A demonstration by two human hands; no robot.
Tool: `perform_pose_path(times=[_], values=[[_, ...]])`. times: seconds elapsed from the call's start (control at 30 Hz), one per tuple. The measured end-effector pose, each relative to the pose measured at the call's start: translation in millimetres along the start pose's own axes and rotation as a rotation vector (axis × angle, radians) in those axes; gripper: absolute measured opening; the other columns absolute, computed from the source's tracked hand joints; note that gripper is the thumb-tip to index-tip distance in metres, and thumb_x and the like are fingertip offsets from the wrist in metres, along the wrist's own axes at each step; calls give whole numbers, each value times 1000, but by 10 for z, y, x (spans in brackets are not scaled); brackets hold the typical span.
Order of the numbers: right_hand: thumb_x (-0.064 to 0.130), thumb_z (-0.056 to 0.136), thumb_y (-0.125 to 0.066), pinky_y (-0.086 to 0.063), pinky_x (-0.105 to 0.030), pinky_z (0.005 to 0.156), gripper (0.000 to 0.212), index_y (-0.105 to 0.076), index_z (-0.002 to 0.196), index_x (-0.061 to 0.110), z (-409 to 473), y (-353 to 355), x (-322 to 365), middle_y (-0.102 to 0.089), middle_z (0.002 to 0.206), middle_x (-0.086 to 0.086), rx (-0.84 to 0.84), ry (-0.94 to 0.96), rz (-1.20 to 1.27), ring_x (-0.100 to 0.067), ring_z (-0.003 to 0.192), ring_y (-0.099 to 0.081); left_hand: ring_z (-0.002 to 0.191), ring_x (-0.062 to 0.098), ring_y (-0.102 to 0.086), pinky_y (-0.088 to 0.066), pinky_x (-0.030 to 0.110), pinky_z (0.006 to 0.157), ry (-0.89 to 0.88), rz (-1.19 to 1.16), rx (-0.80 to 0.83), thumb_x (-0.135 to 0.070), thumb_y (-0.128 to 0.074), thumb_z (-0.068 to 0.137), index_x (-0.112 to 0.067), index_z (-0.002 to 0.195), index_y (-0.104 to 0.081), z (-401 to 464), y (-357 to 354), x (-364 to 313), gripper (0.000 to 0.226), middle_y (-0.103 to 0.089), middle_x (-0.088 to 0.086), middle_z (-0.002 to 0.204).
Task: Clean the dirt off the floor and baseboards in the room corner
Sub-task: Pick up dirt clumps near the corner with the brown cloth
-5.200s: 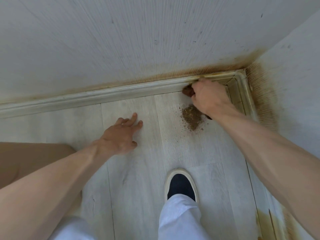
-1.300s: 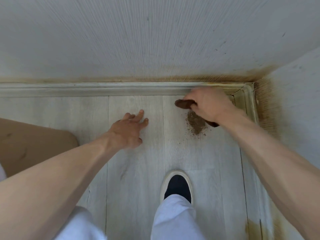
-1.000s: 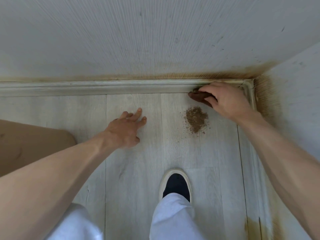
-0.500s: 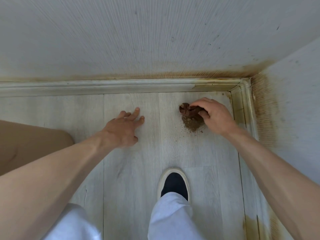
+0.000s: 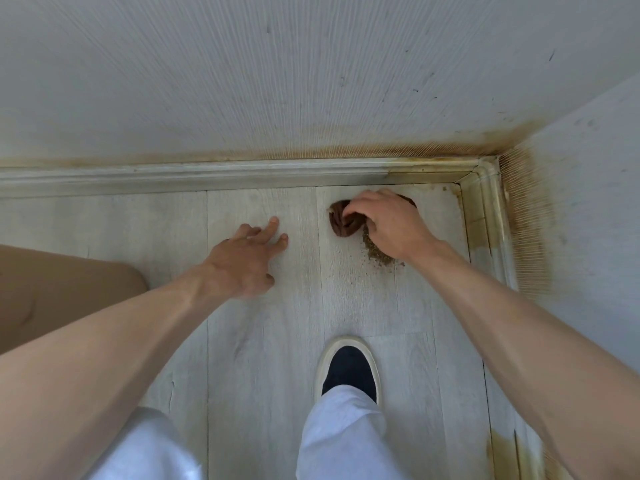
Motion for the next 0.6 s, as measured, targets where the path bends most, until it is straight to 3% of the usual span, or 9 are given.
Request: perform_pose_path(times=[0.07,0.2,0.43,0.6], values=[[-6,96,-52,-49,-46,101,46,-70,126,24,-99,84,-63,-67,131,1,13,-5,44,-25,113,-59,156,17,-1,-31,37,120,-1,2,1,-34,-55,101,-38,164,-1,-4,-6,4,83,24,-15,168],[0,100,-54,-45,-44,110,43,-65,134,23,-361,277,-294,-64,137,-2,-234,-229,132,-24,125,-58,156,18,-1,-32,37,120,-3,9,1,-34,-54,102,-37,164,-1,-8,-3,-15,82,23,-14,168],[4,102,-47,-45,-31,99,45,-57,143,19,-828,-94,-482,-64,134,-8,-407,-749,290,-28,121,-60,156,18,1,-30,39,120,14,12,12,-35,-55,102,-37,163,0,5,-13,-34,83,23,-14,168],[6,102,-51,-44,-25,94,42,-59,140,20,-638,-235,-168,-67,130,-4,-450,-701,413,-23,117,-62,156,19,0,-32,41,121,18,15,0,-35,-55,101,-38,164,-1,34,-50,-35,83,23,-15,168]])
Point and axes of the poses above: each hand's wrist, its own z-axis towards the middle knuckle, its own y-axis out of the back of the hand, x = y × z, the point moved 1 cm from there along z, towards the middle knuckle
